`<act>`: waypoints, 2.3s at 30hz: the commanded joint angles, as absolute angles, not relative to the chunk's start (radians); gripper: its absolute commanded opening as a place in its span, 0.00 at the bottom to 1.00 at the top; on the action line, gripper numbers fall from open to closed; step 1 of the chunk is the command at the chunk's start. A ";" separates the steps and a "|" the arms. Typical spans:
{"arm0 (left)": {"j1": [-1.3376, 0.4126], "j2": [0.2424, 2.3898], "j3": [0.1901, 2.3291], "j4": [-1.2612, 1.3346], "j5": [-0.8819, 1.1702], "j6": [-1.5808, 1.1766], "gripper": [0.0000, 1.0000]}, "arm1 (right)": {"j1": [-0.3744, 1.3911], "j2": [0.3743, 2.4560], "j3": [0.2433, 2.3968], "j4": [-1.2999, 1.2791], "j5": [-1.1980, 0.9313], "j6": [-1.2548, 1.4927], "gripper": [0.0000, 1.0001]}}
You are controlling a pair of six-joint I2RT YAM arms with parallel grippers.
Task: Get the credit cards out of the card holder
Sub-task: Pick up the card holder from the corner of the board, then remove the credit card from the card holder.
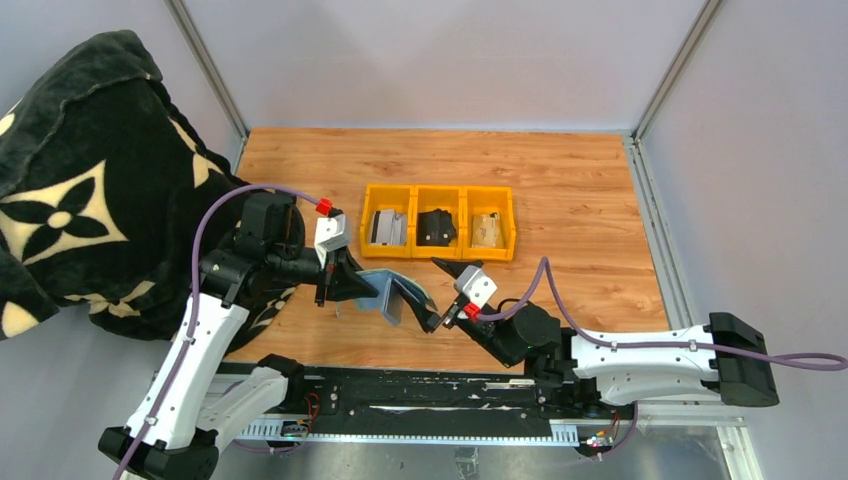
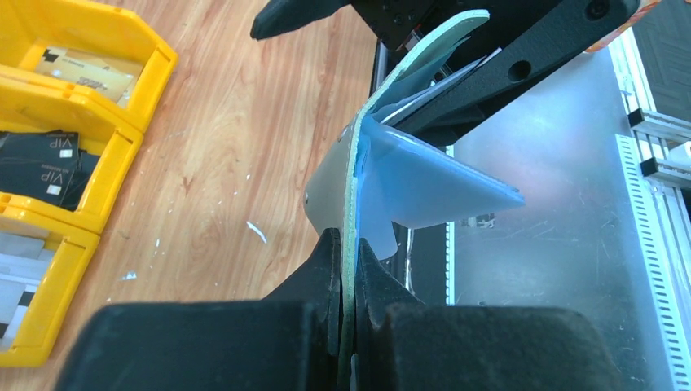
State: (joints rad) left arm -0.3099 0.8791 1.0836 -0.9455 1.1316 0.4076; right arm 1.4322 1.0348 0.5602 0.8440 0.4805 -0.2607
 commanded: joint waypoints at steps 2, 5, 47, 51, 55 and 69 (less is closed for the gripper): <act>-0.316 0.862 1.125 -0.946 1.204 0.404 0.00 | 1.414 0.970 0.536 0.773 0.381 -0.189 0.81; -0.316 0.863 1.131 -0.946 1.220 0.396 0.00 | 1.409 0.959 0.545 0.754 0.345 -0.190 0.77; -0.315 0.646 0.864 -0.274 0.977 -0.261 0.74 | 1.153 0.994 0.991 0.179 -0.153 0.259 0.00; -0.315 0.699 0.892 -0.308 0.854 -0.305 0.81 | 1.056 1.008 0.955 0.280 -0.228 0.382 0.00; -0.314 0.804 0.958 -0.356 0.820 -0.297 0.84 | 0.981 1.044 0.943 0.329 -0.284 0.457 0.00; -0.231 1.133 1.144 -0.464 1.013 -0.187 0.61 | 0.769 1.185 0.890 0.546 -0.505 0.675 0.00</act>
State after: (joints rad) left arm -0.2737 1.1213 1.1172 -0.4660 0.8883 -0.2081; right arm 0.8059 1.1893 0.9161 0.4229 -0.4149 0.5926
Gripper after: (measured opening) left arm 0.634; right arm 0.044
